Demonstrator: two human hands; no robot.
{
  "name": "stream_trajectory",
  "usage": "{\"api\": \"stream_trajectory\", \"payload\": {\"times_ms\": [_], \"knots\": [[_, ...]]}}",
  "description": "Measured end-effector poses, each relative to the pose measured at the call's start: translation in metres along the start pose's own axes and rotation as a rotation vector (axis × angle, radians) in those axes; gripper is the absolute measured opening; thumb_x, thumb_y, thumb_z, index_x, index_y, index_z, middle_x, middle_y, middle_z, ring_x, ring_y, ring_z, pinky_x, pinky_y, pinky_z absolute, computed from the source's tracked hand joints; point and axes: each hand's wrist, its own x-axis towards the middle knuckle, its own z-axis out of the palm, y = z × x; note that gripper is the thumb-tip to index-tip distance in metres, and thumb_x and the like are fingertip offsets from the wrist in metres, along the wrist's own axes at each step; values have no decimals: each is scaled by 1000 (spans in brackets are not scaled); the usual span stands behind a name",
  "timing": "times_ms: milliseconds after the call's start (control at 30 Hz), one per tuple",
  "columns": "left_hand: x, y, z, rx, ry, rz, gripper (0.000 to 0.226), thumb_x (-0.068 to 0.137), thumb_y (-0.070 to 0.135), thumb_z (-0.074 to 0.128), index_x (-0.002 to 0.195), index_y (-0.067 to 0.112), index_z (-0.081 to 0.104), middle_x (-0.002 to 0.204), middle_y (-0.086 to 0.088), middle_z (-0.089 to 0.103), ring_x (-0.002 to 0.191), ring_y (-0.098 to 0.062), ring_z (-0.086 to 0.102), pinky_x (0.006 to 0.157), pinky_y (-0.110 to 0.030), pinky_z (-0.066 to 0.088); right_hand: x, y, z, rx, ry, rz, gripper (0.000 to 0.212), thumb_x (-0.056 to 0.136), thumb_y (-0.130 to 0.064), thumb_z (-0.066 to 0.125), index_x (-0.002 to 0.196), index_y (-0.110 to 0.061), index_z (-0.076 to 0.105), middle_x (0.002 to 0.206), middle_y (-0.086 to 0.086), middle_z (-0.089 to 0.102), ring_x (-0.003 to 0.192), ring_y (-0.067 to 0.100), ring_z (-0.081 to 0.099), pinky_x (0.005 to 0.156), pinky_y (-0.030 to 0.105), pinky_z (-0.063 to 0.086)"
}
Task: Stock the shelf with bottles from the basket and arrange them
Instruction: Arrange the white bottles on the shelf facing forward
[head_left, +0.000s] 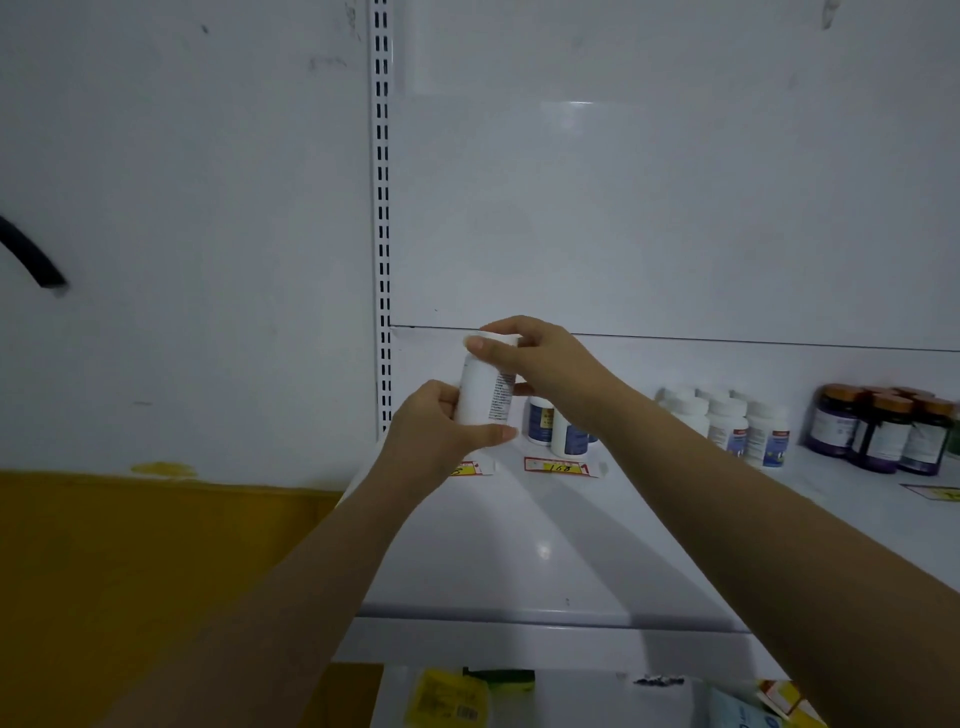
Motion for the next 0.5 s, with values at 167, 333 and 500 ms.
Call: {"api": "stream_trajectory", "payload": {"times_ms": [167, 333, 500], "knots": [[-1, 1, -9, -98, -182, -51, 46, 77, 25, 75, 118, 15, 56, 99, 5, 61, 84, -7, 60, 68, -14, 45, 2, 2, -8, 50, -2, 26, 39, 90, -28, 63, 126, -15, 58, 115, 5, 64, 101, 17, 63, 78, 23, 56], [1, -2, -8, -70, -174, -44, 40, 78, 28, 74, 111, 21, 53, 93, 7, 56, 77, -4, 54, 60, -13, 41, 3, 5, -8, 142, -48, 59, 40, 93, -25, 60, 131, -14, 53, 120, 6, 61, 106, 17, 62, 83, 29, 56], [-2, -4, -2, -125, -51, -54, 50, 71, 24, 81, 105, 19, 45, 95, 4, 57, 74, -4, 55, 54, -11, 40, 3, 1, -3, 96, -62, 96, 37, 87, -40, 63, 114, -15, 58, 105, 0, 65, 91, 11, 65, 66, 19, 55]]}}
